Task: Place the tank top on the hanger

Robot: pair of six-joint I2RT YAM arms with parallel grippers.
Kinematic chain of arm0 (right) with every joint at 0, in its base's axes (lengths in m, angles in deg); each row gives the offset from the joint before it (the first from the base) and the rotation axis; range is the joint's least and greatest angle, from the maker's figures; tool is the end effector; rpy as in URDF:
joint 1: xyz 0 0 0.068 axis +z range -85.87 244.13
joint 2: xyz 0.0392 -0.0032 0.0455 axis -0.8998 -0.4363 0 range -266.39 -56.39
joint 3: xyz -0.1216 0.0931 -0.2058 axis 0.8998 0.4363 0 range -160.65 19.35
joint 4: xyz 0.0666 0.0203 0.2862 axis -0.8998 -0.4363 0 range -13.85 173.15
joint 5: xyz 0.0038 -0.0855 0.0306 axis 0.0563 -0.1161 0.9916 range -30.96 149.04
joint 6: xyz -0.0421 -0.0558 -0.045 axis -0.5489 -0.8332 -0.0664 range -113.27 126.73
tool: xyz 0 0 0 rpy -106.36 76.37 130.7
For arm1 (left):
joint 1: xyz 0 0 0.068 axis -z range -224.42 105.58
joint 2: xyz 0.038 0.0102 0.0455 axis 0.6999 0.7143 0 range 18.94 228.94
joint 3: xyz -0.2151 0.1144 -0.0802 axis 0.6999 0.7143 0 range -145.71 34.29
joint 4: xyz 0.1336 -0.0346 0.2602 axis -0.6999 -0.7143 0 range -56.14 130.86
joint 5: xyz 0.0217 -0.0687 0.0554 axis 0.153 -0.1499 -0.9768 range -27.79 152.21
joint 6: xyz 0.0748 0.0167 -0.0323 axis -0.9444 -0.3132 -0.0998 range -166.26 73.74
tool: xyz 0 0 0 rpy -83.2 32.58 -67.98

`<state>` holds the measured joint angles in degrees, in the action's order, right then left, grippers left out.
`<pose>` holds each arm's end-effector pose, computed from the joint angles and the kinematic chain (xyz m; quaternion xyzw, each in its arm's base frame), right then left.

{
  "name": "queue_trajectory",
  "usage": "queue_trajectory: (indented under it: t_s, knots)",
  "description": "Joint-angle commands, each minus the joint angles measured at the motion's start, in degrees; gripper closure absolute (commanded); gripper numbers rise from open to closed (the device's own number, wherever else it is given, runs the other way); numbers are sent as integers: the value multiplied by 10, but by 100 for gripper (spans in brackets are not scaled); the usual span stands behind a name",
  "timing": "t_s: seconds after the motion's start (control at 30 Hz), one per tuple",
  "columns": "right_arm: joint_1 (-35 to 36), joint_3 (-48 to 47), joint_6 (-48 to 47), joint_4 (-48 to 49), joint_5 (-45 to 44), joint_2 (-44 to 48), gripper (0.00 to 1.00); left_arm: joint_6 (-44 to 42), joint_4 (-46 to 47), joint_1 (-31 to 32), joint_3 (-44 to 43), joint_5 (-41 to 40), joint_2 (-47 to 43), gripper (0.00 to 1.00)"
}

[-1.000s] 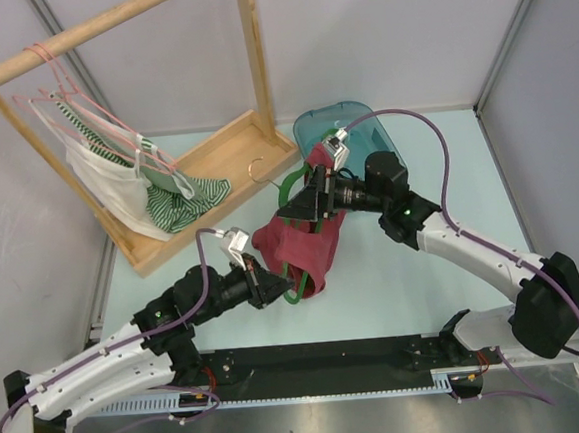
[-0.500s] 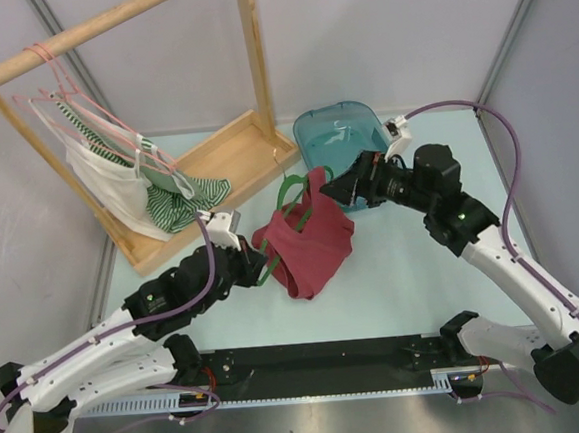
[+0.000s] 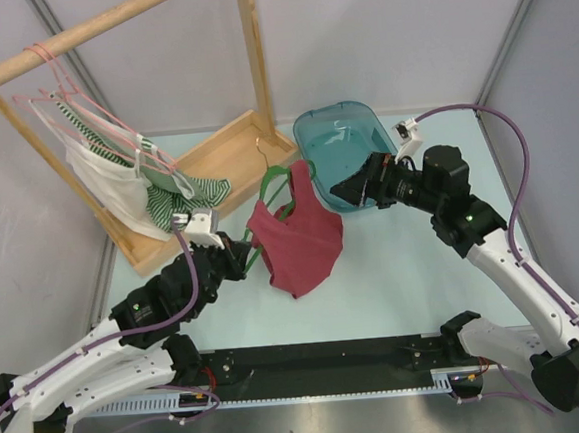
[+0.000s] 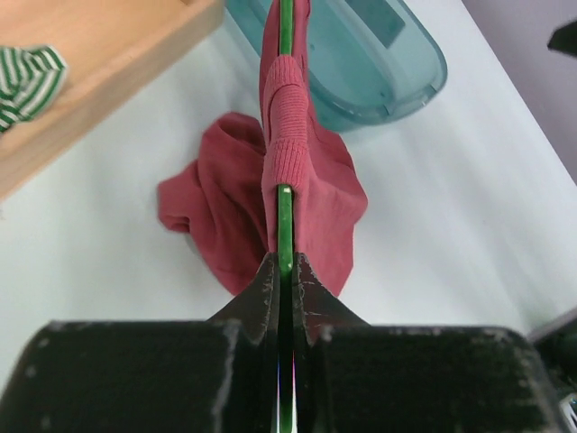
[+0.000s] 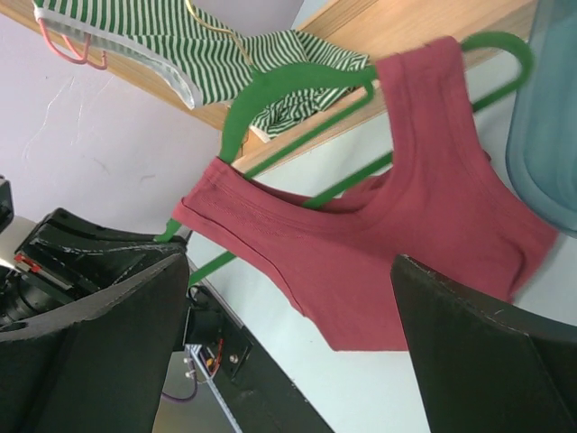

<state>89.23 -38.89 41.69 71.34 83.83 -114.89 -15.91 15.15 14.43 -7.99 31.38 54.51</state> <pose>0.2660 0.1582 0.3537 -0.0692 0.7682 0.4519 0.4482 0.1452 -0.1682 0.3051 0.0436 0.7987 -0.2389 0.5505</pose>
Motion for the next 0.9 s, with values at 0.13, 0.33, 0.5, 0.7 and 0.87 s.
queue_trajectory:
  t_s: [0.13, 0.33, 0.5, 0.7, 0.87]
  knots:
    - [-29, 13, -8, 2, 18, 29, 0, -59, 79, -1, -44, -112, 20, 100]
    - [-46, 23, -10, -1, 32, 33, 0, -112, 162, -1, -21, -136, -4, 100]
    - [-58, 27, -13, -1, 39, 30, 0, -150, 203, -1, 0, -131, -16, 100]
    - [-38, 50, 47, 73, 49, 17, 0, -148, 224, 0, 40, -113, -49, 100]
    - [52, 24, 78, 152, -13, -28, 0, -144, 255, -1, 71, -93, -56, 100]
